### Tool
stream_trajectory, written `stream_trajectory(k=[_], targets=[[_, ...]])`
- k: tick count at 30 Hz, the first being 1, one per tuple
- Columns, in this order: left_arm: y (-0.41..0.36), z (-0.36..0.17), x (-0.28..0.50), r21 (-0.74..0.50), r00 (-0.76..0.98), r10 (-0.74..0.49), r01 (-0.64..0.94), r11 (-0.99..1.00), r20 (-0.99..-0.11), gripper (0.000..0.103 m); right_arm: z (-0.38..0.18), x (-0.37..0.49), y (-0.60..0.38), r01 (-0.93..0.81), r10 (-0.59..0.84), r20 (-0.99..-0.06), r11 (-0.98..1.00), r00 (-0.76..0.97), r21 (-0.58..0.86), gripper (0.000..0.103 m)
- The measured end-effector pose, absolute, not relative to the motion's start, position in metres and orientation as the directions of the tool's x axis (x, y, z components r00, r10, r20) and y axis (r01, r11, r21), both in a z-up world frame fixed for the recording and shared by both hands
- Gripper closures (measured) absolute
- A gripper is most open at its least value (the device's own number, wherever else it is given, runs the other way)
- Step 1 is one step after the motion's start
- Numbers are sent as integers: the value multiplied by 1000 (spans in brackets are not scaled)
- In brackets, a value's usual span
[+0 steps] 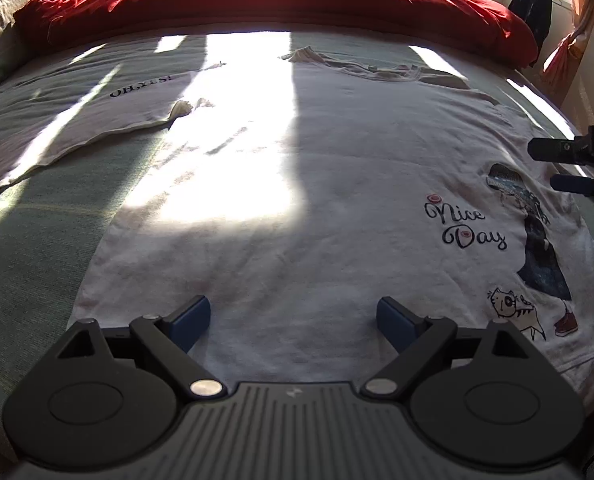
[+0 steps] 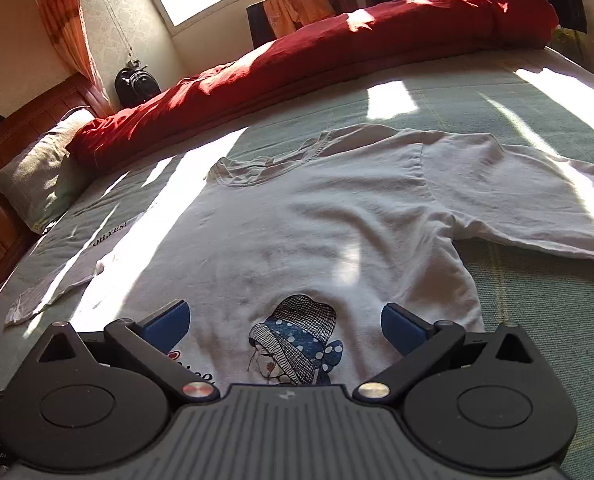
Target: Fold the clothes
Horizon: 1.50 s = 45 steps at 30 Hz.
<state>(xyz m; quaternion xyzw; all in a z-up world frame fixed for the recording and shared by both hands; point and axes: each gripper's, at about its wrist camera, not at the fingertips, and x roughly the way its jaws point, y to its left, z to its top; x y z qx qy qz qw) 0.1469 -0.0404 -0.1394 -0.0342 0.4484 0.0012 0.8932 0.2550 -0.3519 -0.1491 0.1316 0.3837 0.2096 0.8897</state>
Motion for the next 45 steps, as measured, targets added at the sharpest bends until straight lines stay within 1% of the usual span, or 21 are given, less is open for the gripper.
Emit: stream_trajectory(k=[2, 4, 6, 11, 16, 18, 21, 24, 27, 29, 31, 32, 38, 43, 45], targets=[[-40, -140, 149, -63, 598, -33, -30, 998, -801, 13, -160, 270, -346, -264, 384, -681, 923, 624, 280, 0], [-39, -141, 151, -69, 598, -38, -30, 997, -800, 13, -169, 284, -355, -214, 302, -685, 953, 663, 214, 0], [-39, -141, 153, -71, 599, -40, -28, 997, -800, 13, -169, 295, -371, -163, 316, -669, 945, 673, 283, 1], [-41, -141, 157, -82, 603, -54, -19, 996, -796, 13, -146, 293, -370, -175, 367, -600, 919, 711, 354, 0], [-41, -141, 158, -89, 602, -64, -13, 996, -796, 12, -162, 317, -349, -214, 361, -678, 932, 640, 294, 0], [-38, -140, 157, -98, 601, -69, -16, 995, -797, 12, -169, 327, -354, -160, 274, -697, 961, 663, 226, 2], [-39, -140, 157, -100, 601, -71, -14, 995, -796, 12, -155, 329, -353, -126, 270, -671, 959, 691, 256, 0], [-41, -141, 157, -92, 601, -68, -8, 996, -797, 12, -146, 329, -339, -229, 349, -644, 936, 681, 266, 0], [-40, -140, 157, -97, 599, -75, -4, 995, -797, 12, -159, 343, -326, -255, 332, -698, 942, 634, 217, 0], [-38, -139, 157, -106, 597, -79, -9, 994, -798, 12, -169, 351, -328, -159, 205, -751, 978, 627, 135, 0], [-35, -136, 156, -115, 601, -83, -14, 993, -795, 12, -161, 346, -335, -111, 183, -743, 983, 644, 146, 0], [-34, -135, 155, -118, 604, -84, -16, 993, -793, 12, -154, 342, -339, -89, 196, -741, 979, 643, 181, 0], [-37, -116, 147, -119, 637, -98, 10, 993, -765, 12, -130, 296, -341, -93, 372, -735, 915, 567, 392, 0], [-39, -107, 139, -105, 641, -94, 22, 994, -762, 12, -144, 247, -341, -12, 459, -741, 854, 491, 521, 0], [-39, -106, 135, -96, 634, -91, 27, 995, -768, 12, -150, 228, -345, 30, 438, -756, 857, 486, 515, 0]])
